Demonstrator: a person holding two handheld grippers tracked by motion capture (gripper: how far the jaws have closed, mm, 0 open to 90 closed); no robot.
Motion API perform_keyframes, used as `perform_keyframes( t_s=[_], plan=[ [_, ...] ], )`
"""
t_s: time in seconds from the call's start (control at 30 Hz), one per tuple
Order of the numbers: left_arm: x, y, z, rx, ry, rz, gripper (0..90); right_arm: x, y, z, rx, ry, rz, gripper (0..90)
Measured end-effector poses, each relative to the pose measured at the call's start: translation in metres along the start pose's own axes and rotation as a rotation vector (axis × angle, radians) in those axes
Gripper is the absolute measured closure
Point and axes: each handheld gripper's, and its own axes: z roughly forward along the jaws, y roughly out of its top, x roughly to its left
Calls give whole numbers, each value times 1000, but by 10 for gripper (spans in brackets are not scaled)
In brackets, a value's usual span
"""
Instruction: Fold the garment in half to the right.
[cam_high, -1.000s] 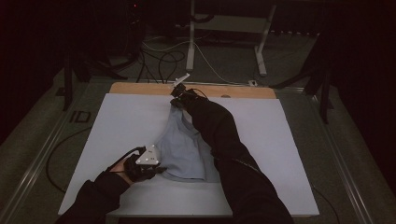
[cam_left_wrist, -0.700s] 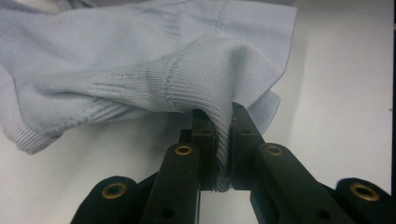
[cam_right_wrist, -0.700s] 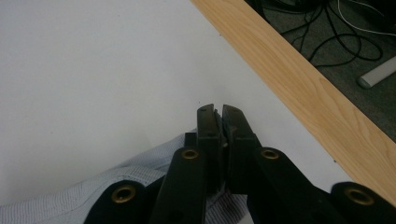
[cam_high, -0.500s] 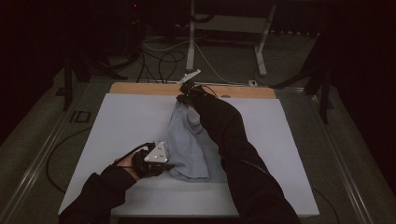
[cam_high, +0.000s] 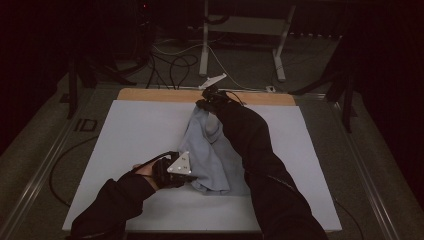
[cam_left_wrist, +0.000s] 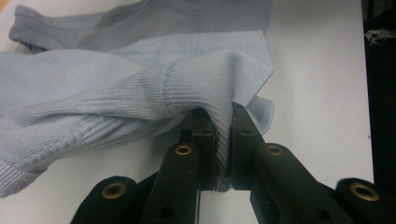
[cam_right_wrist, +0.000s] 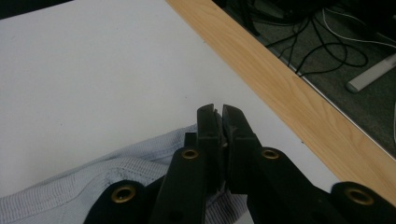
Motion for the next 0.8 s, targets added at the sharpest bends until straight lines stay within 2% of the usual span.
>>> perform_keyframes(
  t_s=[0.8],
  plan=[
    [2, 54, 38, 17, -92, 110, 852, -21, -34, -33, -25, -23, 55, 871]
  ],
)
